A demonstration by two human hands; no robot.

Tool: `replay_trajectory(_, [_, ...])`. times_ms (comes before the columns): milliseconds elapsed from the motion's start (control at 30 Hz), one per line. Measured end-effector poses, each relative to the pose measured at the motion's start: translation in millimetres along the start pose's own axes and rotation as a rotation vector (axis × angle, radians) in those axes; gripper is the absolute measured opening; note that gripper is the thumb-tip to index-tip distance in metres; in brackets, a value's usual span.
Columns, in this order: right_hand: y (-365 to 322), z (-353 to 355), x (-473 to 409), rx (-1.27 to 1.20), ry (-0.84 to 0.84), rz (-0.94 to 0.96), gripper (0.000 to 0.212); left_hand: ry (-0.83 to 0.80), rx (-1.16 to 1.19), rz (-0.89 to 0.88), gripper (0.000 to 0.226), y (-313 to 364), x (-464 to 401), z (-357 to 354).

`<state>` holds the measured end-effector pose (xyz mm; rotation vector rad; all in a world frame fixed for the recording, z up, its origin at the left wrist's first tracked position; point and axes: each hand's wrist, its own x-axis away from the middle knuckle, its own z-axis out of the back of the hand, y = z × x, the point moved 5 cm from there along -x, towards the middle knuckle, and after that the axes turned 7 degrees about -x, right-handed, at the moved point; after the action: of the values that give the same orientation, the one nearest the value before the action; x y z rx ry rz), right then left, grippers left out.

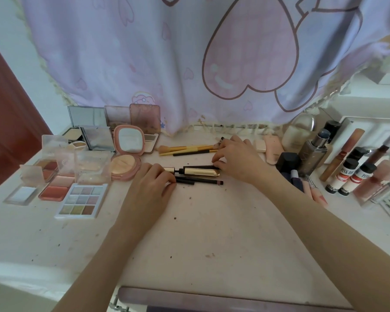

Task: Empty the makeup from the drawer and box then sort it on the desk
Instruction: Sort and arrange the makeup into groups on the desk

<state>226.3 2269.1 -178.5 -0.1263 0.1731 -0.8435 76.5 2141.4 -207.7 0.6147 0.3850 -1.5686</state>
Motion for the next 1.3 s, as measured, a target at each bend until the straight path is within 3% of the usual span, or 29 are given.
replay_trajectory(200, [2, -7, 1, -0.01, -0.044, 0.01, 0.023, 0.009, -0.005, -0.013, 0.007, 1, 0, 1])
replay_trajectory(433, [7, 9, 6, -0.144, 0.142, -0.061, 0.022, 0.055, -0.02, 0.001, 0.013, 6, 1, 10])
replay_trajectory(567, [-3, 14, 39, -0.788, 0.247, -0.168, 0.008, 0.176, 0.034, 0.078, 0.031, 8, 2, 21])
replay_trajectory(700, [-25, -3, 64, -1.159, 0.117, -0.216, 0.006, 0.285, 0.051, 0.03, 0.045, 9, 3, 31])
replay_trajectory(800, [-32, -13, 71, -1.291, 0.081, -0.242, 0.005, 0.219, 0.016, -0.087, 0.036, 11, 2, 24])
replay_trajectory(900, [-34, -17, 71, -1.695, 0.087, -0.303, 0.005, 0.17, 0.026, -0.172, 0.026, 16, 4, 18])
replay_trajectory(967, [-31, -16, 69, -1.945, 0.112, -0.329, 0.01, 0.172, 0.043, -0.157, 0.027, 20, 4, 19])
replay_trajectory(1033, [-28, -15, 68, -2.041, 0.151, -0.328, 0.017, 0.21, 0.048, -0.105, 0.029, 19, 3, 23])
replay_trajectory(1167, [-32, -16, 72, -1.837, 0.119, -0.281, 0.029, 0.271, 0.041, -0.074, 0.033, 18, 2, 26])
replay_trajectory(1300, [-38, -9, 72, -1.113, 0.197, -0.113, 0.021, 0.231, 0.024, -0.136, 0.041, 23, 1, 24])
